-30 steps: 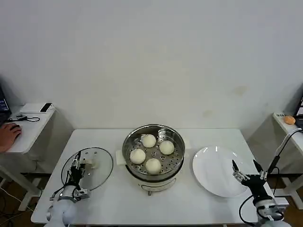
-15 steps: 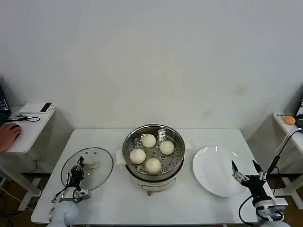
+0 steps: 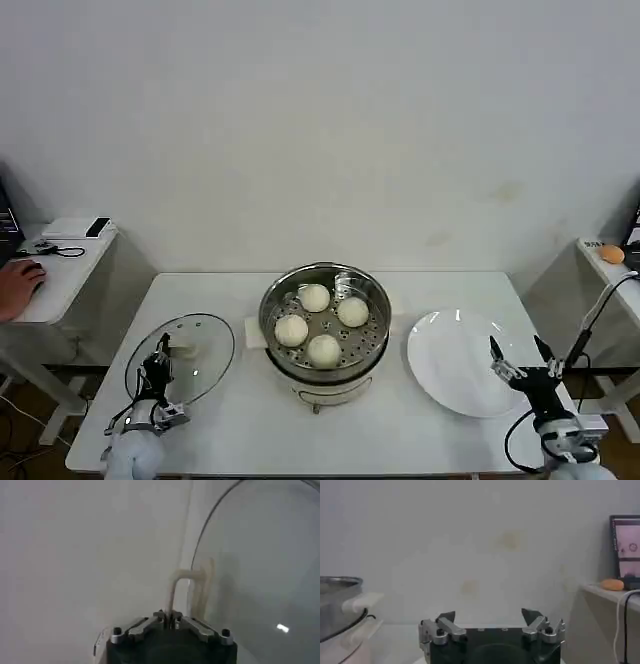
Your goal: Take steamed baozi put them in steamer then cover it.
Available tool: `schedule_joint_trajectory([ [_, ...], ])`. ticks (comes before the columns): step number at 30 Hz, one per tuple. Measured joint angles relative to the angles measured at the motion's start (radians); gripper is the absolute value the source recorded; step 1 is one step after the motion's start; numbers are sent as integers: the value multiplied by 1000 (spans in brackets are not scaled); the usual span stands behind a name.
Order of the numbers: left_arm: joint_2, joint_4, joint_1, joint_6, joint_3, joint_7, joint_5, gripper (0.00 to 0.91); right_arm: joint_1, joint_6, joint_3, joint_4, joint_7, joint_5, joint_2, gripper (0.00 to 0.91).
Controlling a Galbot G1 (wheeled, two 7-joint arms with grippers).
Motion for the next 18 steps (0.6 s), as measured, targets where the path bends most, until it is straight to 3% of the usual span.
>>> schedule_joint_trajectory([
  [18, 1, -393, 163, 180, -72, 174, 116, 0, 44, 1, -35, -10, 1, 21, -17, 907],
])
